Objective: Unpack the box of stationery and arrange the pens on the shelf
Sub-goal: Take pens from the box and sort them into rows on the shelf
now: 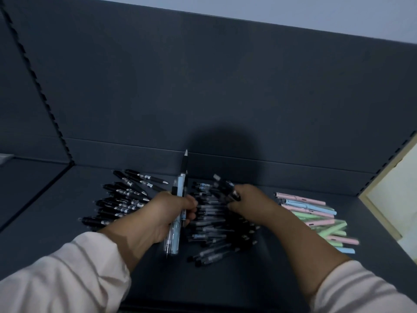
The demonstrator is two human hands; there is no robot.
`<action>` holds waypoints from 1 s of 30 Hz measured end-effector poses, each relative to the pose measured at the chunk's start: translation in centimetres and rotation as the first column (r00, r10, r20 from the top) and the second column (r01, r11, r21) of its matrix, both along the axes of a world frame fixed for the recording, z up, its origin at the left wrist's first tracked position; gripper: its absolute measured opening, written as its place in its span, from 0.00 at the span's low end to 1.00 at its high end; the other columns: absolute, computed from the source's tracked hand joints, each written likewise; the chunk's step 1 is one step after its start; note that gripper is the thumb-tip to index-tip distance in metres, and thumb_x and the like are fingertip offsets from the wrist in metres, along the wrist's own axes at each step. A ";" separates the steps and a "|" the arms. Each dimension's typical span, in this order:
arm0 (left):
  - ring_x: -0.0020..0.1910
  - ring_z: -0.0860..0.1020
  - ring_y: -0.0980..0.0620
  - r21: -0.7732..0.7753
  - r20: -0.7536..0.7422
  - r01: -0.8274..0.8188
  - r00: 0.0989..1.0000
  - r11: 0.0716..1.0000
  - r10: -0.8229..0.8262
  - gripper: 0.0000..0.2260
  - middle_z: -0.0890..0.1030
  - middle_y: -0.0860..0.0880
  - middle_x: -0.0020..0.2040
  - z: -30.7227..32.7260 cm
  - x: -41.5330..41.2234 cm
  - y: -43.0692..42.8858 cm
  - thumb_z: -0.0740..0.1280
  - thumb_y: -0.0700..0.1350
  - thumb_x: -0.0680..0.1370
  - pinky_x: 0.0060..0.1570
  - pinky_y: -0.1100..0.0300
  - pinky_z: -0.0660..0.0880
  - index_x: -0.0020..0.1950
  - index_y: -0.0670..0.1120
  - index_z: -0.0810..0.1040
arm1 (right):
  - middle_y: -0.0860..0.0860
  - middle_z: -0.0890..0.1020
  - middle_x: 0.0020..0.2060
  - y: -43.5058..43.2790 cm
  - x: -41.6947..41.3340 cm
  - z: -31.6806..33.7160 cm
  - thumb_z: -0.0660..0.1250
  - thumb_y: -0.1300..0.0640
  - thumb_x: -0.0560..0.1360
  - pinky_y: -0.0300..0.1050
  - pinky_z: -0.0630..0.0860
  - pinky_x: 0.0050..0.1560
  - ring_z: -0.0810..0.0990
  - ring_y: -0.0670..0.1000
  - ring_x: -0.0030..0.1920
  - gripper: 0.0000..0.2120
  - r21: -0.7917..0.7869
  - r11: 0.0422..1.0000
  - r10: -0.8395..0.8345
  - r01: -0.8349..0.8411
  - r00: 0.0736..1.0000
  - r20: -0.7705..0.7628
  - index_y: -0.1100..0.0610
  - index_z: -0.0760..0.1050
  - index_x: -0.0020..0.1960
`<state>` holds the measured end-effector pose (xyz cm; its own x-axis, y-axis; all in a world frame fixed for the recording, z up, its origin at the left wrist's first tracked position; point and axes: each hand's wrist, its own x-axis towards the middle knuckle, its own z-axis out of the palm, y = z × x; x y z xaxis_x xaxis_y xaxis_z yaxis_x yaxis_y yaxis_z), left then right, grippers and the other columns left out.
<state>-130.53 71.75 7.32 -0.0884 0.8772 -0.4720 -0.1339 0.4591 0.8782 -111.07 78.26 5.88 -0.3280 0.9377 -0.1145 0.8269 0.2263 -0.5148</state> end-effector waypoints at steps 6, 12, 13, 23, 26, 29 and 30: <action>0.27 0.76 0.55 -0.013 0.090 0.063 0.994 0.998 -0.062 0.06 0.81 0.46 0.38 1.0 1.7 -0.1 0.69 0.37 0.75 0.24 0.66 0.73 0.51 0.40 0.80 | 0.54 0.78 0.33 -1.3 -1.3 1.8 0.64 0.64 0.76 0.34 0.65 0.20 0.72 0.45 0.23 0.06 -0.658 0.753 -0.630 -0.007 0.280 -0.724 0.62 0.74 0.53; 0.26 0.75 0.56 0.036 0.029 0.105 0.994 0.994 -0.106 0.06 0.83 0.47 0.38 1.4 2.4 0.1 0.70 0.38 0.74 0.25 0.66 0.73 0.50 0.43 0.79 | 0.53 0.80 0.32 -2.7 -1.5 1.5 0.66 0.62 0.76 0.33 0.66 0.20 0.72 0.45 0.23 0.02 -0.723 0.690 -0.705 -0.013 0.210 -0.677 0.59 0.74 0.45; 0.26 0.74 0.55 0.055 -0.035 0.113 0.993 0.992 -0.111 0.06 0.82 0.46 0.38 1.2 2.3 0.2 0.70 0.37 0.74 0.25 0.66 0.72 0.50 0.42 0.79 | 0.53 0.79 0.33 -2.5 -1.1 1.4 0.66 0.60 0.77 0.33 0.65 0.20 0.71 0.45 0.22 0.03 -0.727 0.687 -0.716 0.023 0.194 -0.671 0.57 0.74 0.44; 0.26 0.73 0.53 0.123 -0.299 0.173 0.945 0.977 -0.130 0.09 0.76 0.46 0.32 -0.2 2.2 1.3 0.70 0.37 0.74 0.23 0.65 0.70 0.52 0.37 0.77 | 0.57 0.81 0.42 -2.7 2.4 1.3 0.50 0.69 0.79 0.55 0.73 0.50 0.79 0.57 0.44 0.13 -0.790 0.613 -0.782 -0.017 -0.152 -0.604 0.60 0.73 0.46; 0.28 0.74 0.53 0.127 -0.253 0.195 0.954 0.973 -0.158 0.06 0.77 0.45 0.35 0.0 3.1 1.1 0.70 0.38 0.74 0.26 0.64 0.71 0.50 0.39 0.77 | 0.58 0.81 0.44 -2.8 1.6 1.2 0.49 0.70 0.79 0.58 0.69 0.57 0.79 0.59 0.48 0.14 -0.793 0.609 -0.786 -0.016 -0.145 -0.601 0.60 0.71 0.46; 0.29 0.74 0.52 0.133 -0.238 0.212 0.955 0.968 -0.177 0.05 0.77 0.47 0.36 0.2 3.7 1.0 0.70 0.38 0.75 0.23 0.66 0.71 0.49 0.41 0.77 | 0.61 0.77 0.49 -2.8 0.4 1.4 0.48 0.69 0.79 0.56 0.70 0.54 0.76 0.61 0.54 0.12 -0.824 0.566 -0.817 0.000 -0.135 -0.561 0.62 0.68 0.44; 0.29 0.74 0.52 0.136 -0.241 0.210 0.955 0.968 -0.174 0.05 0.78 0.47 0.36 0.2 3.7 1.0 0.70 0.38 0.75 0.23 0.66 0.71 0.49 0.41 0.77 | 0.62 0.75 0.47 -2.9 0.0 1.6 0.48 0.69 0.78 0.56 0.72 0.49 0.76 0.62 0.51 0.11 -0.837 0.547 -0.829 0.001 -0.140 -0.541 0.64 0.67 0.43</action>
